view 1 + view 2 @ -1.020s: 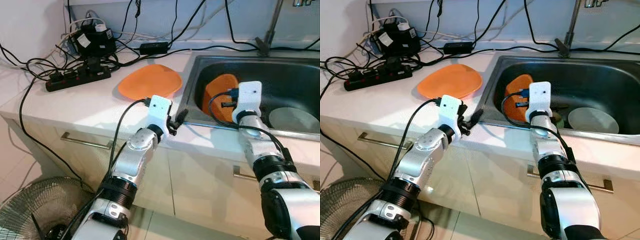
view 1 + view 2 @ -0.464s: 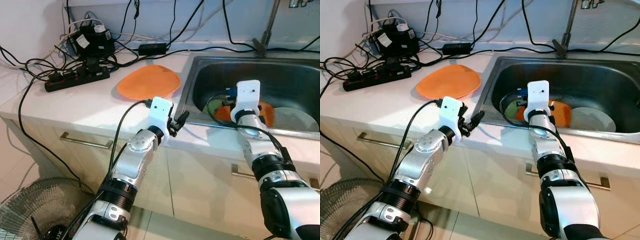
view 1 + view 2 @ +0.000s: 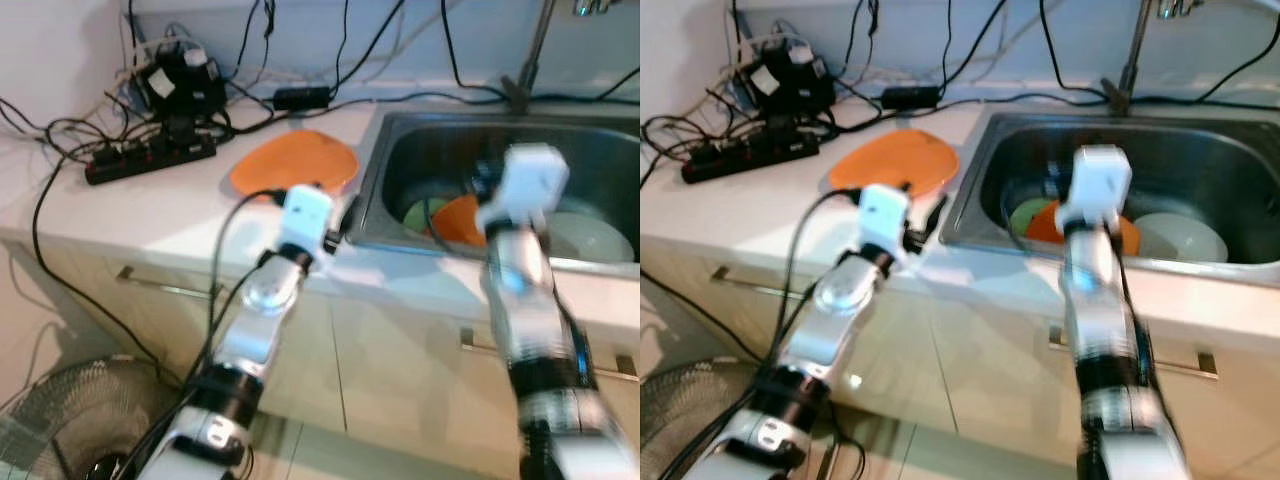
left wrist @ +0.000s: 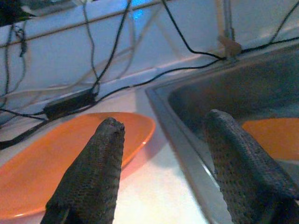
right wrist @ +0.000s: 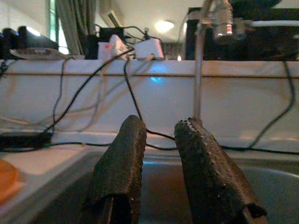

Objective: Kitchen organization

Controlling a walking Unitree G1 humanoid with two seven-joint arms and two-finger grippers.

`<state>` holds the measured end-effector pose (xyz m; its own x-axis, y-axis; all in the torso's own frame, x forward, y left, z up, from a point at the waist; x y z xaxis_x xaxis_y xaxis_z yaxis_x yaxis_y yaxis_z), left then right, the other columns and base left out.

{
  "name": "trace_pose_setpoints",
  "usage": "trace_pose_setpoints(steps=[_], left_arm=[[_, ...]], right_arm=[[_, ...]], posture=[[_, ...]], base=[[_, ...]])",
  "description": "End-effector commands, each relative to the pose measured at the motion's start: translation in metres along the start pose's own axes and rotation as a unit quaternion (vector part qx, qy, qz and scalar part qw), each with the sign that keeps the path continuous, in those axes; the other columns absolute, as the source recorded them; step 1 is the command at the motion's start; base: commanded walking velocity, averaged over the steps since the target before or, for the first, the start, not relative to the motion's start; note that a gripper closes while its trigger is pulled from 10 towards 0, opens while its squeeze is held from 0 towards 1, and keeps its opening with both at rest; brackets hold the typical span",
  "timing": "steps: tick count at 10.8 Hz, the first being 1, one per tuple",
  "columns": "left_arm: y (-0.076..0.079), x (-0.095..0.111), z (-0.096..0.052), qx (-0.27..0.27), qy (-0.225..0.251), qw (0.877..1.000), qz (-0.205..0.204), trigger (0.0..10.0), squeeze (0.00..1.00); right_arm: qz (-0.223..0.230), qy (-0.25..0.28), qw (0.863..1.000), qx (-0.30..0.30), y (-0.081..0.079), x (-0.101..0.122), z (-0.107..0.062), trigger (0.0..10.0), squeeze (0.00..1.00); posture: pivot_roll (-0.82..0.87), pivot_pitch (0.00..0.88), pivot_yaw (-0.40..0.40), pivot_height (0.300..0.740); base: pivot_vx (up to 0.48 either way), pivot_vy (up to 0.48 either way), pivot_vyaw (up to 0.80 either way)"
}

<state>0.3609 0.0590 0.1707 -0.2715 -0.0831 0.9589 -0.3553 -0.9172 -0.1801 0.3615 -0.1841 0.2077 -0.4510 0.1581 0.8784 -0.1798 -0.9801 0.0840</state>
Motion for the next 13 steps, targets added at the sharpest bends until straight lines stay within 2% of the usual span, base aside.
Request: trace_pose_setpoints(steps=[1, 3, 8, 9, 13], left_arm=[[-0.009, 0.002, -0.003, 0.022, 0.014, 1.000, 0.008, 10.0, 0.00], [-0.014, 0.004, -0.007, 0.041, 0.040, 0.998, 0.020, 10.0, 0.00], [-0.011, 0.005, -0.007, 0.041, 0.055, 0.998, 0.017, 10.0, 0.00], [-0.011, 0.005, -0.007, 0.040, 0.056, 0.997, 0.017, 10.0, 0.00], [-0.007, 0.008, -0.009, 0.029, 0.069, 0.997, 0.025, 10.0, 0.00]], right_arm=[[0.002, 0.018, 1.000, 0.000, -0.004, 0.010, -0.007, 10.0, 0.00], [-0.007, -0.023, 1.000, -0.007, -0.007, -0.004, -0.048, 10.0, 0.00], [0.008, -0.046, 0.999, 0.008, -0.026, -0.003, -0.054, 10.0, 0.00], [0.016, -0.044, 0.999, 0.011, -0.027, -0.001, -0.055, 10.0, 0.00], [0.025, -0.035, 0.999, 0.018, -0.032, 0.004, -0.059, 10.0, 0.00]], posture=[[0.00, 0.051, 0.140, 0.740], [-0.02, 0.057, 0.147, 0.740], [-0.02, 0.045, 0.146, 0.740], [-0.02, 0.045, 0.146, 0.740], [-0.03, 0.052, 0.144, 0.740]], base=[[0.000, 0.000, 0.00], [0.000, -0.204, 0.00], [0.000, -0.480, -0.08], [0.000, -0.480, -0.68], [0.000, -0.480, 0.00]])
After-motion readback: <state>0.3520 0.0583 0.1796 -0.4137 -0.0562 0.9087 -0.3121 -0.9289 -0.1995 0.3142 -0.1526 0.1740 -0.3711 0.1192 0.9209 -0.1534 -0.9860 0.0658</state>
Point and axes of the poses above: a point about 5 cm out from each wrist's last joint towards the gripper, its own z axis pointing out of the wrist towards the gripper, its own x axis along the axis of the wrist's last joint, y = z × x, the point moved 2 cm from there along z, pointing out of the wrist towards the gripper, and after that the axes turned 1 degree about z, right-handed, at the moved point
